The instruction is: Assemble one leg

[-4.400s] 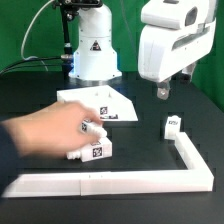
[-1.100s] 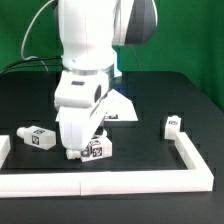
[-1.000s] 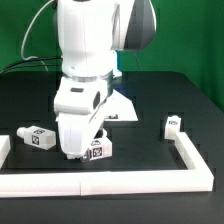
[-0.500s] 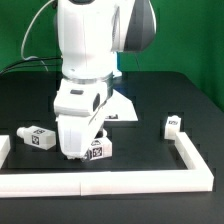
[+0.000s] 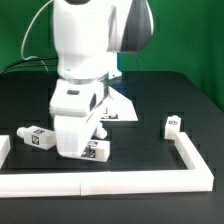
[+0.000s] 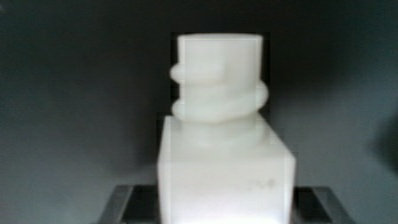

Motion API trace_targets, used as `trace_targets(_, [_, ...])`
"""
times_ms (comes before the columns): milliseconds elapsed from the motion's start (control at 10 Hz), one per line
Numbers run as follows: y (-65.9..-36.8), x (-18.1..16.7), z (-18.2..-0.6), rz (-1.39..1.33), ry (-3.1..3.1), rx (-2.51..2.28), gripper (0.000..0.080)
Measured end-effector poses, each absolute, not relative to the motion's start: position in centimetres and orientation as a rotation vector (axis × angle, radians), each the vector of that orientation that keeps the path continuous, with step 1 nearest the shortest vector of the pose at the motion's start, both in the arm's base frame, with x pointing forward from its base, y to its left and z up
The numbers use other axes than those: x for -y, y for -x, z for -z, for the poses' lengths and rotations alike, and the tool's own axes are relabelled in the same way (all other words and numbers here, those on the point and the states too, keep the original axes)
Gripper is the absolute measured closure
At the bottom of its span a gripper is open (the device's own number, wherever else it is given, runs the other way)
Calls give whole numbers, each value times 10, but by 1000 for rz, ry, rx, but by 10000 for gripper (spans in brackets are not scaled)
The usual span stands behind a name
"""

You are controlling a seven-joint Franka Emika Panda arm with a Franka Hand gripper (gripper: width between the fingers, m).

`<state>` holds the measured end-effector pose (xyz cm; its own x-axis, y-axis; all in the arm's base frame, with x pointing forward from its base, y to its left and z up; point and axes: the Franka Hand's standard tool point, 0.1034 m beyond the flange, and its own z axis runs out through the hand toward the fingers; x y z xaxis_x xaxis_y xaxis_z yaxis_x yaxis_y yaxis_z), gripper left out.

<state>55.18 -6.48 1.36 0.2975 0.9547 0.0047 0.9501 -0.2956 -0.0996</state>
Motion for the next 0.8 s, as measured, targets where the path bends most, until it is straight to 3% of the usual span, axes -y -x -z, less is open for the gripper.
trace_targets(200, [-551,95,-14,-59,2442,1868,515])
trace_targets(600, [-550,96,-13,-58,2455,1851,515])
trace_targets(800, [-551,96,-16,-58,2464,1843,291])
